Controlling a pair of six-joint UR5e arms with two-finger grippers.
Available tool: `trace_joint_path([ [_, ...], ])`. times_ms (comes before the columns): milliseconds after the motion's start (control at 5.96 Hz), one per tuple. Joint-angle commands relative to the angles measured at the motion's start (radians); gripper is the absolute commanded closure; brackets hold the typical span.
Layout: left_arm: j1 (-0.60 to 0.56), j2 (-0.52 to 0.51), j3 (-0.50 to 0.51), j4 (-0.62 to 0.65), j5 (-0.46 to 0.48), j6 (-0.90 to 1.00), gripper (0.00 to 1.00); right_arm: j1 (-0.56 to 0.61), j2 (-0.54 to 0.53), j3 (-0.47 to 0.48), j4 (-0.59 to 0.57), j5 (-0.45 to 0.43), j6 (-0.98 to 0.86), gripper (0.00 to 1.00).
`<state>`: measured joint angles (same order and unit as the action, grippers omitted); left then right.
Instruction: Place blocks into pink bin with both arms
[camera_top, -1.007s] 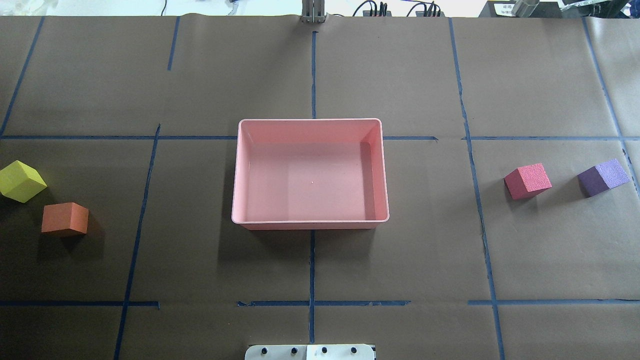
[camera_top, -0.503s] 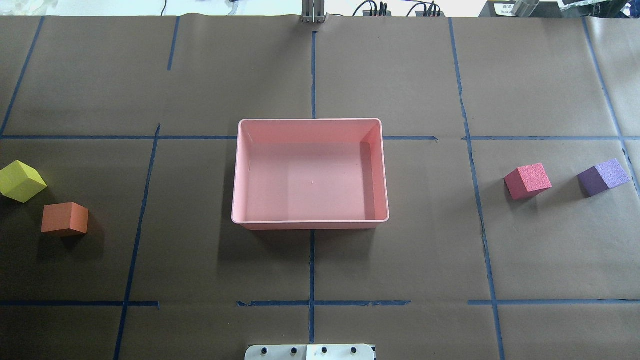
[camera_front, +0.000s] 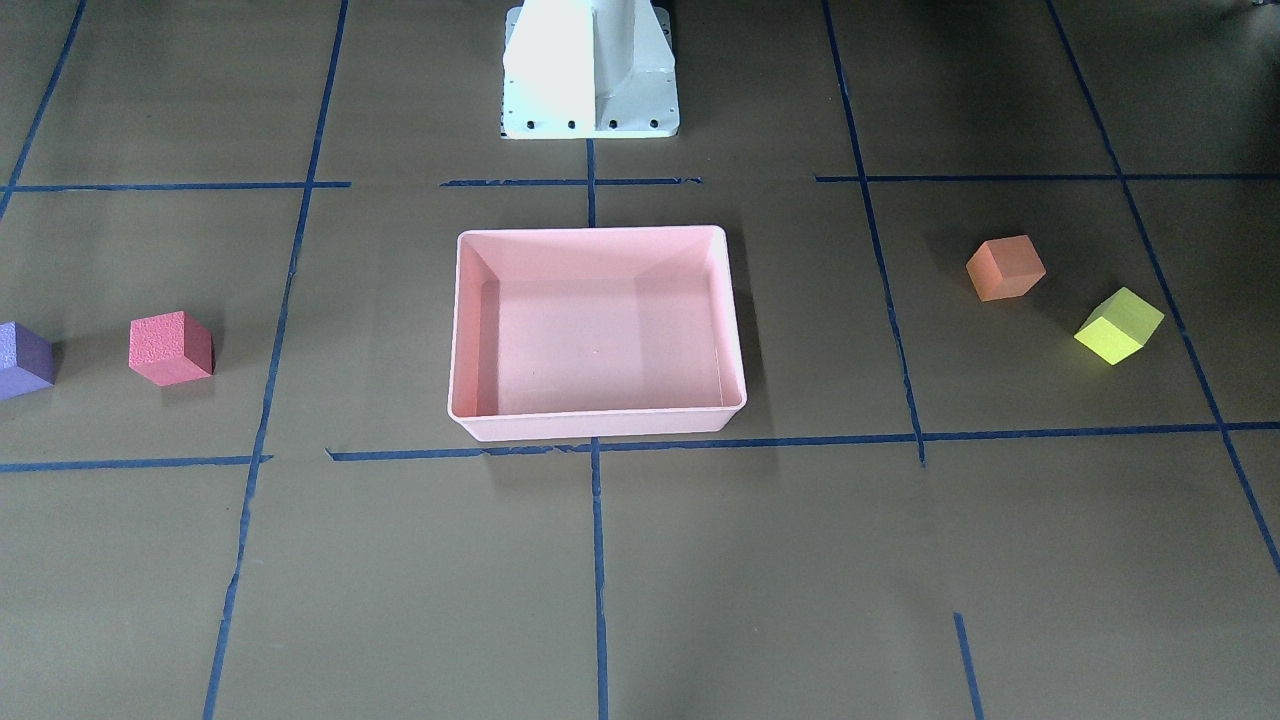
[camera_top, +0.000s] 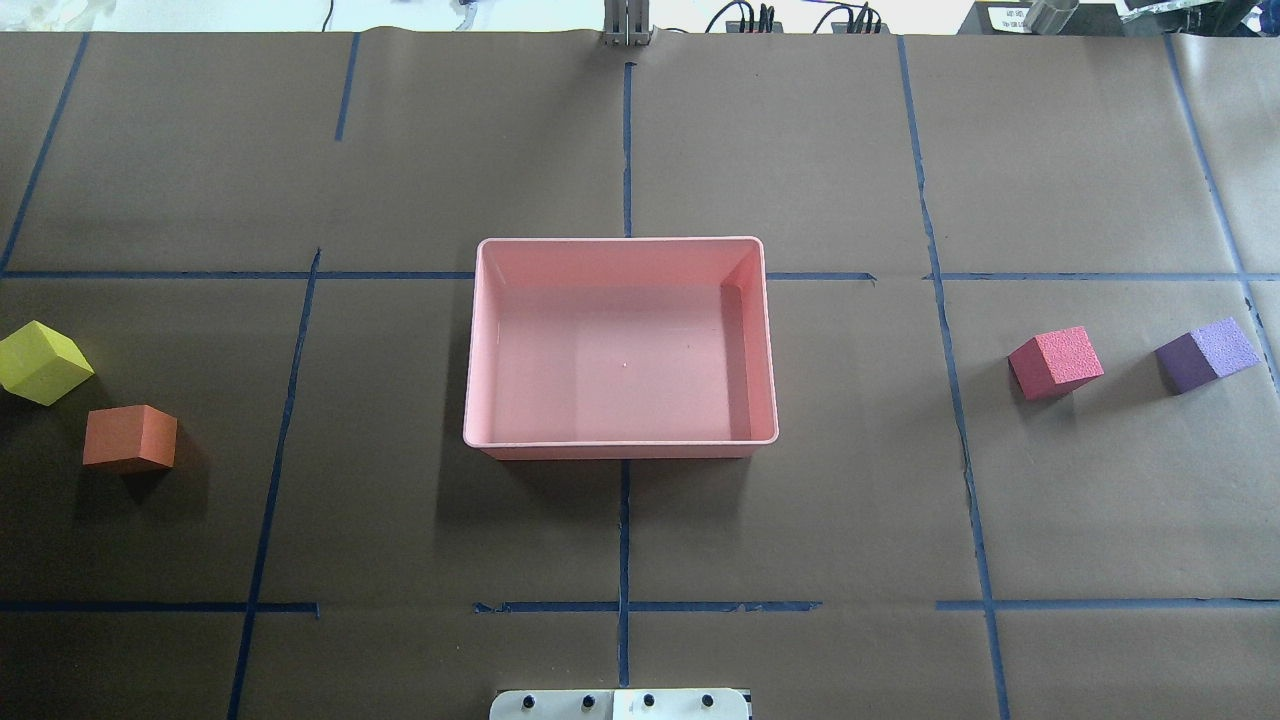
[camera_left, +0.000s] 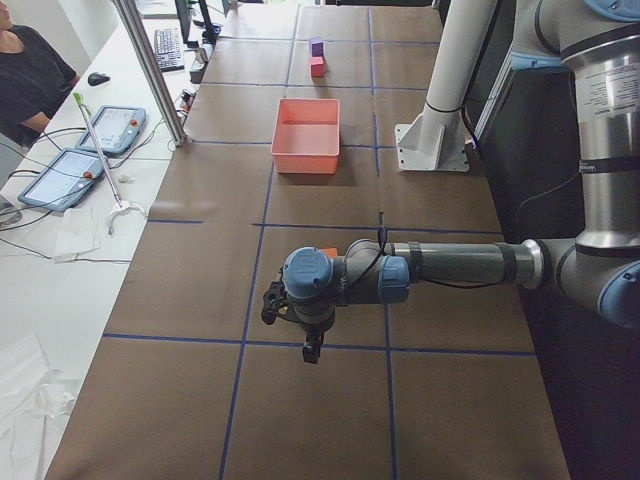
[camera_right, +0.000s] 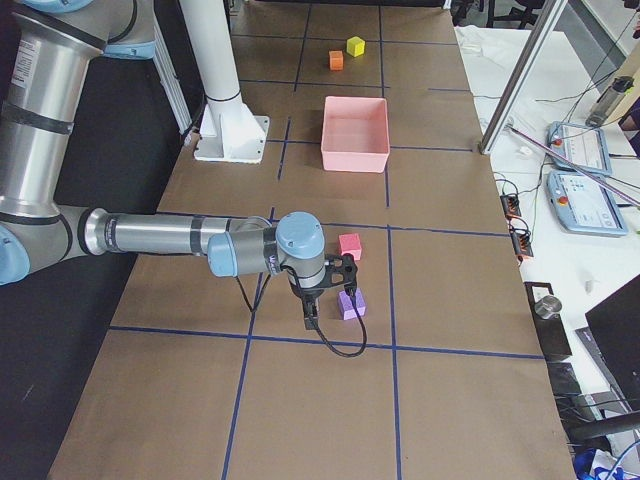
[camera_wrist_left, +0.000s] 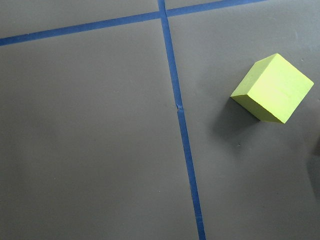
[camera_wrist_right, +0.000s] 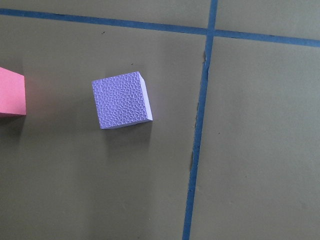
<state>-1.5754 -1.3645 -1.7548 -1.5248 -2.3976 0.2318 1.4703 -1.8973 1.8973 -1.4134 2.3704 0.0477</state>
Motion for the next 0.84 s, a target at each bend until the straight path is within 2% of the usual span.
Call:
trace_joint_path([
  [0, 0.000, 0.001, -0.002, 0.000, -0.002, 0.000, 0.00, -0.115, 0.109, -0.074, 0.002, -0.010, 0.001, 0.00],
  [168, 0.000, 0.001, 0.000, 0.000, -0.002, -0.002, 0.00, -0.164, 0.141, -0.093, 0.063, -0.023, -0.003, 0.00],
  [336, 0.000, 0.002, 0.001, 0.000, -0.002, -0.002, 0.00, -0.200, 0.144, -0.127, 0.171, -0.028, 0.003, 0.00],
  [503, 0.000, 0.002, 0.005, 0.000, -0.002, -0.002, 0.00, -0.265, 0.223, -0.198, 0.245, -0.086, 0.000, 0.01],
  [671, 0.000, 0.002, 0.008, 0.000, -0.002, 0.001, 0.00, -0.266, 0.216, -0.231, 0.246, -0.106, 0.003, 0.01],
])
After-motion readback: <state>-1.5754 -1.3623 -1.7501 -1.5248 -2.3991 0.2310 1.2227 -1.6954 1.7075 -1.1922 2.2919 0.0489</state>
